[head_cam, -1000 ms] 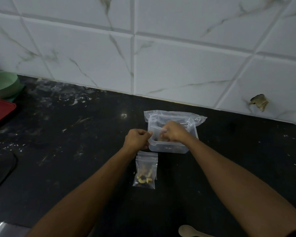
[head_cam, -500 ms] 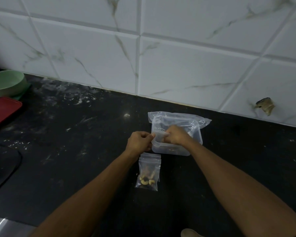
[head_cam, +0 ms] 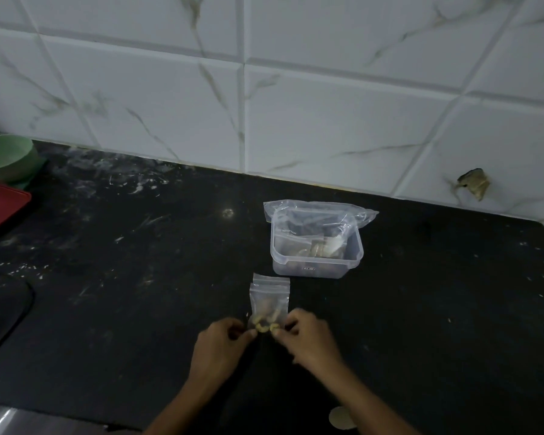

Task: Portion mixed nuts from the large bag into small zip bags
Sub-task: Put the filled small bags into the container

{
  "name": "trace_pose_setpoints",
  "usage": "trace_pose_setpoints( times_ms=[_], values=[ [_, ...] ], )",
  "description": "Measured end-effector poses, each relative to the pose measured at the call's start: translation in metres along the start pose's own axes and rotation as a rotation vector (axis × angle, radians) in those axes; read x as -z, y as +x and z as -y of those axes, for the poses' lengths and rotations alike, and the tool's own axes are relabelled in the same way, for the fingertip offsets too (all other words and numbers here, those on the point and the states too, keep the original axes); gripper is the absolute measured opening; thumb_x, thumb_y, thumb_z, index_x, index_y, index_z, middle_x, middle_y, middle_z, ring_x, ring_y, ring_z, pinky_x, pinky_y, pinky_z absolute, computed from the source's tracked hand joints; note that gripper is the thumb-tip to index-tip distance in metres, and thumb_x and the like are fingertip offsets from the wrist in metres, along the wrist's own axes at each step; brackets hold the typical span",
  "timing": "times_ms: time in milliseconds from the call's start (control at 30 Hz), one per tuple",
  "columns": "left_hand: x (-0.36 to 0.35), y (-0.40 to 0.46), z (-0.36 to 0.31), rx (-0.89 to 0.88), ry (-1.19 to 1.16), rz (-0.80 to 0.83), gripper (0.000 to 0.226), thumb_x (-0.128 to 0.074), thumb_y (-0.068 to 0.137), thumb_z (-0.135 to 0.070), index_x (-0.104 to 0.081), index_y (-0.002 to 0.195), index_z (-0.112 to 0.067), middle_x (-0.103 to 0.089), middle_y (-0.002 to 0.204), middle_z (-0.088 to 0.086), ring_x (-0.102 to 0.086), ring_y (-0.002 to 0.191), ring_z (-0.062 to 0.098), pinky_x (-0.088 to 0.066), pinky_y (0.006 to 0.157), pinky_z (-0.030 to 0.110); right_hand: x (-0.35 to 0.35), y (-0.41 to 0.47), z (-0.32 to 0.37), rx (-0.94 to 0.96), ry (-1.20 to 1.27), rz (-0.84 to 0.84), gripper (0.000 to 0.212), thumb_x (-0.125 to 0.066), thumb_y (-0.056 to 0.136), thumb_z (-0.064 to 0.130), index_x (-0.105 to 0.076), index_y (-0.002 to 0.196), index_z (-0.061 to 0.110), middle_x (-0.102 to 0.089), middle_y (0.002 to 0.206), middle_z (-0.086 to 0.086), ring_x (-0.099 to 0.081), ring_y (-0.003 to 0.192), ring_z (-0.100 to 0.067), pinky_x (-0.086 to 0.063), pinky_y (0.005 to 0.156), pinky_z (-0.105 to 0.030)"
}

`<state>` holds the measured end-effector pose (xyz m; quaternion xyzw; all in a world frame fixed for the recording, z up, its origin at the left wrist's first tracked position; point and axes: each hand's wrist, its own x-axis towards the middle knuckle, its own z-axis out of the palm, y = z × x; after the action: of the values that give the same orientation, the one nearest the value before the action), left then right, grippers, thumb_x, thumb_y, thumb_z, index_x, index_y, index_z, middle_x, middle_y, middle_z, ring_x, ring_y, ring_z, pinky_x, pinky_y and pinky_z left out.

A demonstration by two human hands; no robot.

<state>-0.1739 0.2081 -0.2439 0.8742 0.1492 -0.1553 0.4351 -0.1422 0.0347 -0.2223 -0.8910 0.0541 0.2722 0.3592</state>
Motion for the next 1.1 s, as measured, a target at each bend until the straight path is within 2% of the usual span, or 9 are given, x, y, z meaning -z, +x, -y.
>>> trace_pose_setpoints(
  times_ms=[167, 333, 433, 533, 633, 733, 833, 967, 1100],
  values=[
    [-0.012, 0.000, 0.000, -0.030, 0.024, -0.052, 0.006, -0.071, 0.087, -0.031, -0.066, 0.090, -0.034, -0.066, 0.086, -0.016, -0.063, 0.079, -0.004, -0.055, 0.073, 0.020, -0.024, 0.003, -0.008, -0.035, 0.114, -0.058, 0.020, -0.072, 0.082, 0.033, -0.052, 0.083, 0.032, -0.066, 0.082, 0.006, -0.066, 0.075, -0.007, -0.059, 0.073, -0.036],
    [-0.016, -0.002, 0.003, -0.059, -0.006, -0.091, 0.012, -0.067, 0.091, -0.024, -0.065, 0.081, -0.030, -0.068, 0.077, -0.010, -0.064, 0.066, -0.001, -0.054, 0.061, 0.020, -0.025, 0.000, -0.008, -0.034, 0.147, -0.013, 0.017, -0.069, 0.086, 0.027, -0.052, 0.085, 0.031, -0.066, 0.084, 0.005, -0.065, 0.071, -0.004, -0.058, 0.068, -0.026],
    [-0.013, -0.010, 0.002, -0.167, -0.049, -0.101, 0.015, -0.065, 0.092, -0.018, -0.064, 0.080, -0.027, -0.067, 0.075, -0.008, -0.063, 0.068, 0.001, -0.054, 0.061, 0.022, -0.019, -0.007, -0.009, -0.010, 0.117, -0.091, 0.021, -0.072, 0.083, 0.031, -0.052, 0.090, 0.031, -0.062, 0.089, 0.008, -0.062, 0.079, -0.003, -0.056, 0.073, -0.025],
    [-0.005, -0.016, -0.001, -0.337, -0.030, -0.064, 0.014, -0.065, 0.090, -0.018, -0.064, 0.083, -0.030, -0.067, 0.082, -0.012, -0.064, 0.077, 0.006, -0.055, 0.069, 0.029, 0.001, -0.013, -0.007, 0.103, 0.145, -0.175, 0.059, -0.079, 0.073, 0.035, -0.045, 0.120, 0.037, -0.050, 0.116, 0.013, -0.054, 0.102, -0.003, -0.052, 0.085, -0.026],
    [0.008, -0.016, -0.013, -0.509, 0.030, -0.013, 0.017, -0.064, 0.089, -0.021, -0.063, 0.085, -0.038, -0.063, 0.087, -0.015, -0.062, 0.083, 0.006, -0.054, 0.073, 0.028, 0.039, -0.013, 0.006, 0.190, 0.227, 0.039, 0.103, -0.085, 0.066, 0.032, -0.021, 0.146, 0.042, -0.040, 0.133, 0.014, -0.049, 0.120, -0.008, -0.047, 0.099, -0.035],
    [0.020, -0.010, -0.034, -0.651, 0.047, 0.009, 0.019, -0.061, 0.089, -0.021, -0.061, 0.091, -0.039, -0.062, 0.093, -0.017, -0.062, 0.090, 0.005, -0.053, 0.076, 0.025, 0.084, -0.011, 0.027, 0.239, 0.286, 0.211, 0.077, -0.080, 0.074, 0.014, -0.038, 0.136, 0.034, -0.061, 0.115, 0.002, -0.065, 0.102, -0.014, -0.056, 0.089, -0.038],
    [0.028, 0.005, -0.056, -0.719, 0.025, -0.019, 0.010, -0.062, 0.089, -0.020, -0.065, 0.093, -0.028, -0.062, 0.093, -0.015, -0.062, 0.090, 0.004, -0.053, 0.074, 0.023, 0.125, -0.012, 0.045, 0.264, 0.233, 0.197, 0.040, -0.074, 0.080, 0.009, -0.054, 0.114, 0.014, -0.067, 0.107, -0.013, -0.071, 0.092, -0.024, -0.060, 0.077, -0.044],
    [0.033, 0.027, -0.094, -0.819, 0.020, -0.073, 0.010, -0.059, 0.089, -0.025, -0.067, 0.094, -0.021, -0.066, 0.092, -0.009, -0.063, 0.085, 0.005, -0.054, 0.073, 0.024, 0.167, -0.006, 0.069, 0.306, 0.033, 0.187, 0.028, -0.074, 0.080, 0.011, -0.063, 0.106, 0.011, -0.071, 0.093, -0.014, -0.072, 0.079, -0.025, -0.058, 0.063, -0.035],
    [0.029, 0.047, -0.129, -0.751, -0.102, -0.105, 0.006, -0.064, 0.091, -0.018, -0.069, 0.092, -0.015, -0.068, 0.089, -0.007, -0.064, 0.082, 0.005, -0.055, 0.075, 0.023, 0.192, 0.016, 0.085, 0.361, -0.239, -0.010, 0.015, -0.070, 0.084, 0.011, -0.070, 0.094, 0.000, -0.070, 0.082, -0.016, -0.065, 0.063, -0.016, -0.052, 0.056, -0.024]
  ],
)
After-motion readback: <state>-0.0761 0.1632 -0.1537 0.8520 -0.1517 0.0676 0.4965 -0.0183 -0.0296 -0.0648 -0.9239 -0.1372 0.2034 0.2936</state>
